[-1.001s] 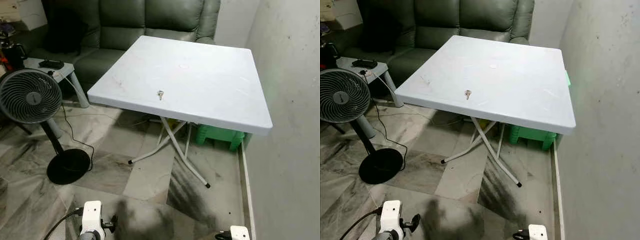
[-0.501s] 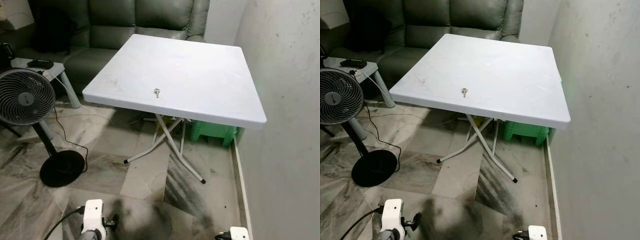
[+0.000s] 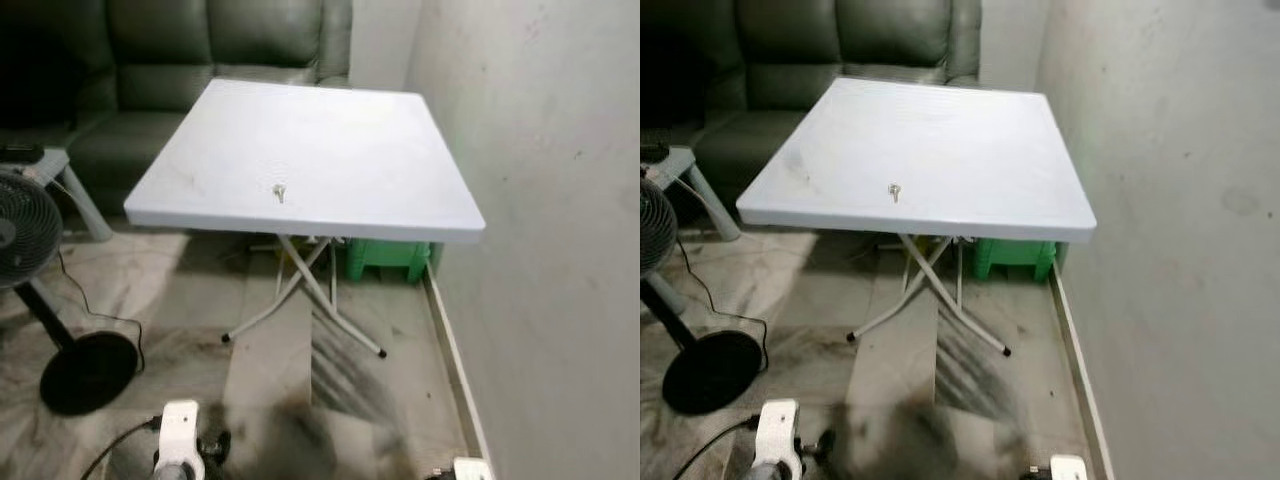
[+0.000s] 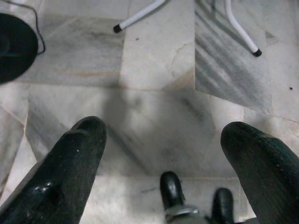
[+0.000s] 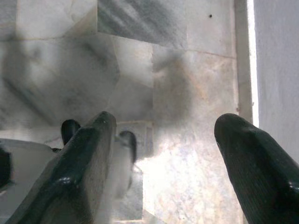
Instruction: Hang keys on a hook
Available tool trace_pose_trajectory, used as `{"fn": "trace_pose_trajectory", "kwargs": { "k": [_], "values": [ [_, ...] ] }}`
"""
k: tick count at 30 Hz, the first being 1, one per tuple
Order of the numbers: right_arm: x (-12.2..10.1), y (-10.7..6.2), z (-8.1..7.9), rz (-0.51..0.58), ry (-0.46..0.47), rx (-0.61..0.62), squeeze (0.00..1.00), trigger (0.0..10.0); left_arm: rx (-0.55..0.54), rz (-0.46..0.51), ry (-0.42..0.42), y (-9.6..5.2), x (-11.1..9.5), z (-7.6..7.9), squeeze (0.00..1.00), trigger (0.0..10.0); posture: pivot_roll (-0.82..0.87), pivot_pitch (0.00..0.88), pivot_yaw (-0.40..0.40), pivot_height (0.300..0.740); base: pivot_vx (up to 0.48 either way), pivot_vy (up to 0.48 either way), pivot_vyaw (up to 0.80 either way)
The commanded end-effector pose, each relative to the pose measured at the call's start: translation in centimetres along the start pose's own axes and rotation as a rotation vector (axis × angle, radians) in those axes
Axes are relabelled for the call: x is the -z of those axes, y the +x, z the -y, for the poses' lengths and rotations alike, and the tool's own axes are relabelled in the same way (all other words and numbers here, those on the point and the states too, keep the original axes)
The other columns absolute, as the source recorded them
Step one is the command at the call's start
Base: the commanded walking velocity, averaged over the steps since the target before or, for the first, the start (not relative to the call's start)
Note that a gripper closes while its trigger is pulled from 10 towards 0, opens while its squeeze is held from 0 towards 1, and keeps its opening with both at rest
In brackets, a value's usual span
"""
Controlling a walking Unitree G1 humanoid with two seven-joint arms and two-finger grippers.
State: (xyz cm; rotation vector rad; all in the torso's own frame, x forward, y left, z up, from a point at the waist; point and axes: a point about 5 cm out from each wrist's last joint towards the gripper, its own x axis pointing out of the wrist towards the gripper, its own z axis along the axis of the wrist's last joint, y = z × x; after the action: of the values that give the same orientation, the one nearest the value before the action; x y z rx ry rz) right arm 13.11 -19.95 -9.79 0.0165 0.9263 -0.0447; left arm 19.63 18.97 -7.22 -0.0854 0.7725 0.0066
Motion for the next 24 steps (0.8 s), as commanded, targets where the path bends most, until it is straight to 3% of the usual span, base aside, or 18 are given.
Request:
{"fn": "trace_pose_trajectory", "kwargs": {
  "k": [1, 24],
  "values": [
    [0.08, -0.01, 0.01, -0.006, 0.004, 0.004, 0.0, 10.0, -0.007, -0.022, 0.004, -0.25, 0.68, -0.29, 0.0, 10.0, -0.03, 0.0, 0.008, 0.74, 0.0, 0.48, 0.0],
    [0.15, -0.01, -0.14, -0.008, 0.011, 0.001, 0.0, 10.0, -0.01, -0.024, 0.001, -0.26, 0.72, -0.29, 0.0, 10.0, -0.02, 0.0, 0.006, 0.74, 0.0, 0.48, 0.0]
  ]
}}
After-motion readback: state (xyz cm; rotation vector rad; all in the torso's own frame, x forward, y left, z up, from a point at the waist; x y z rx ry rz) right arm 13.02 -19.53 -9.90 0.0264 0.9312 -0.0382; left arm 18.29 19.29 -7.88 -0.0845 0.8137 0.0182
